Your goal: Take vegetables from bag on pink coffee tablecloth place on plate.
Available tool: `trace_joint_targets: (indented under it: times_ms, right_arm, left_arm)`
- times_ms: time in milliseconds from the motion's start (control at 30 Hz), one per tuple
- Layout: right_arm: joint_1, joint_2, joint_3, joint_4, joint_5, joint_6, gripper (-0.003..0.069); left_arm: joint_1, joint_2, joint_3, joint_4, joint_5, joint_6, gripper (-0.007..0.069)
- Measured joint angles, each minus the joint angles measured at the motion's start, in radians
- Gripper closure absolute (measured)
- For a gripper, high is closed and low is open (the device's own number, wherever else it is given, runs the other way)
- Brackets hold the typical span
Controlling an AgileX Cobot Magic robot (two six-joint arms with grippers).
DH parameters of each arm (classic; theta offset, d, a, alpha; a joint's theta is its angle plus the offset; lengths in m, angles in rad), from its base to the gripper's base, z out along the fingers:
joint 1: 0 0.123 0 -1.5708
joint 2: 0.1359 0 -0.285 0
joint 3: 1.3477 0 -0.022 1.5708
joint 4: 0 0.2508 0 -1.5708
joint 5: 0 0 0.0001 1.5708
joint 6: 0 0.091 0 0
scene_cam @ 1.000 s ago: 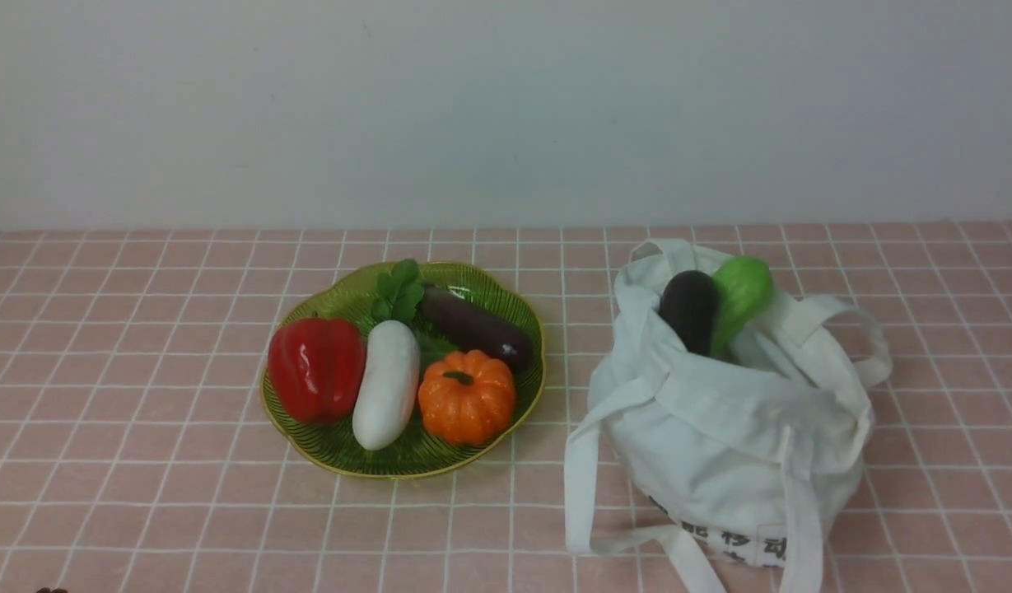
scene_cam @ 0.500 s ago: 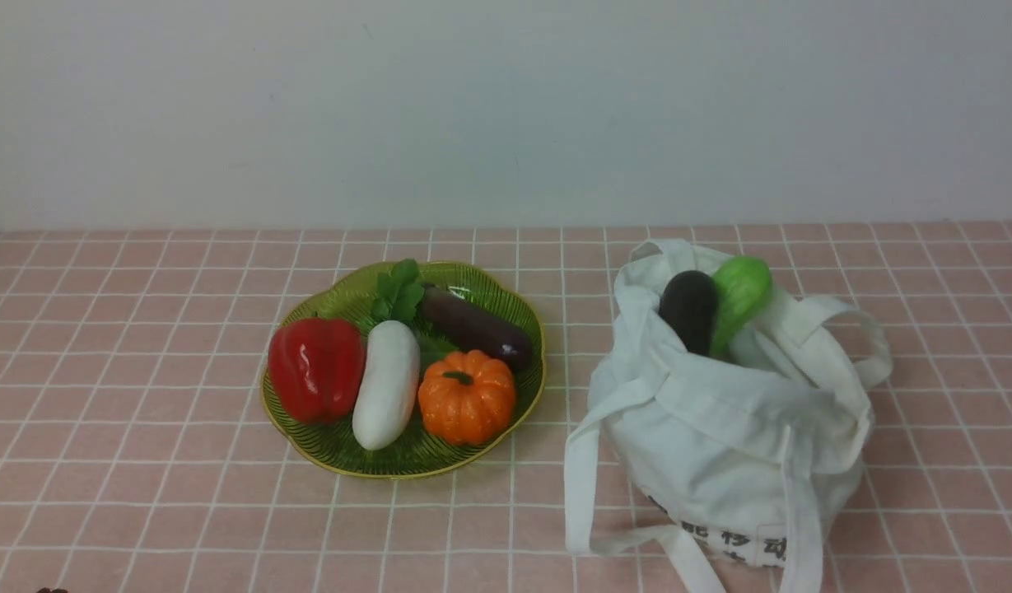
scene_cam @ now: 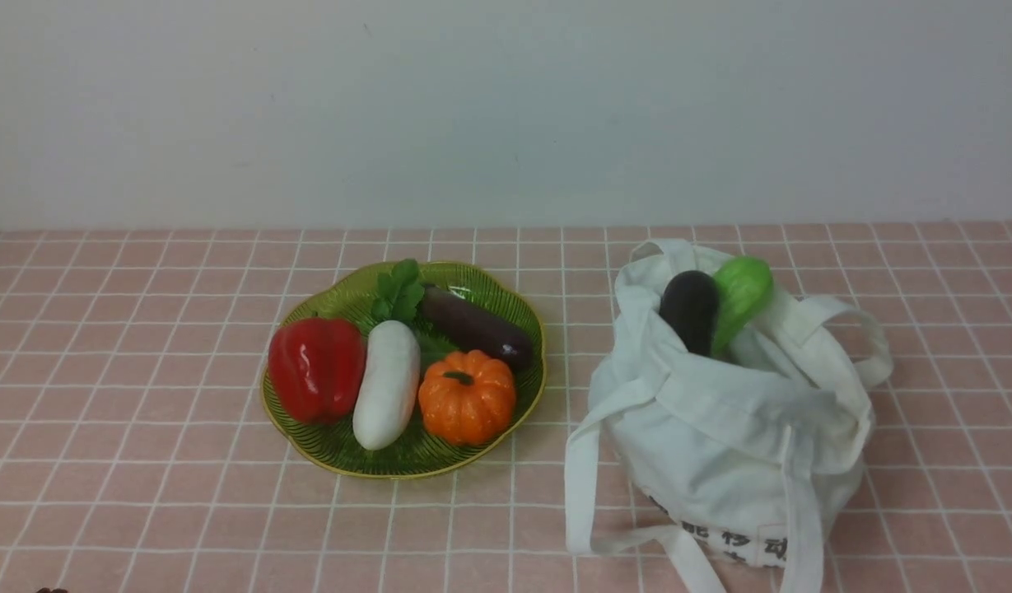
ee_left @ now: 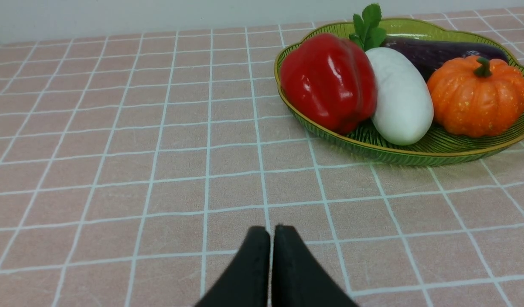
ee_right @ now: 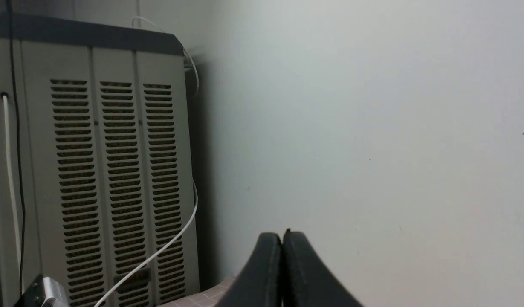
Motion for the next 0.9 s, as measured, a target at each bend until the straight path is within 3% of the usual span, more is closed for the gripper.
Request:
trace_joint_targets:
  times_ms: [100, 267, 500, 600, 867, 900]
  right_arm:
    - [0.000, 0.000, 0.010, 0.180, 0.004, -0.176, 0.0673]
    - [0.000, 0.000, 0.015, 0.361, 0.008, -0.387, 0.0673]
    - [-0.007, -0.004, 0.020, 0.401, 0.055, -0.451, 0.0673]
    - [-0.111, -0.025, 0.054, 0.399, 0.090, -0.459, 0.0673]
    - [-0.622, -0.055, 0.312, 0.355, 0.141, -0.469, 0.0673]
    - [-0.633, -0.055, 0.320, 0.355, 0.142, -0.469, 0.0673]
  left_arm:
    - [0.000, 0.000, 0.000, 0.000, 0.000, 0.000, 0.0630]
    - [0.000, 0.000, 0.000, 0.000, 0.000, 0.000, 0.0630]
    - [0.000, 0.000, 0.000, 0.000, 0.000, 0.000, 0.0630]
    - [0.000, 0.000, 0.000, 0.000, 0.000, 0.000, 0.0630]
    - [0.000, 0.000, 0.000, 0.000, 0.000, 0.000, 0.0630]
    - [0.000, 0.000, 0.000, 0.000, 0.000, 0.000, 0.0630]
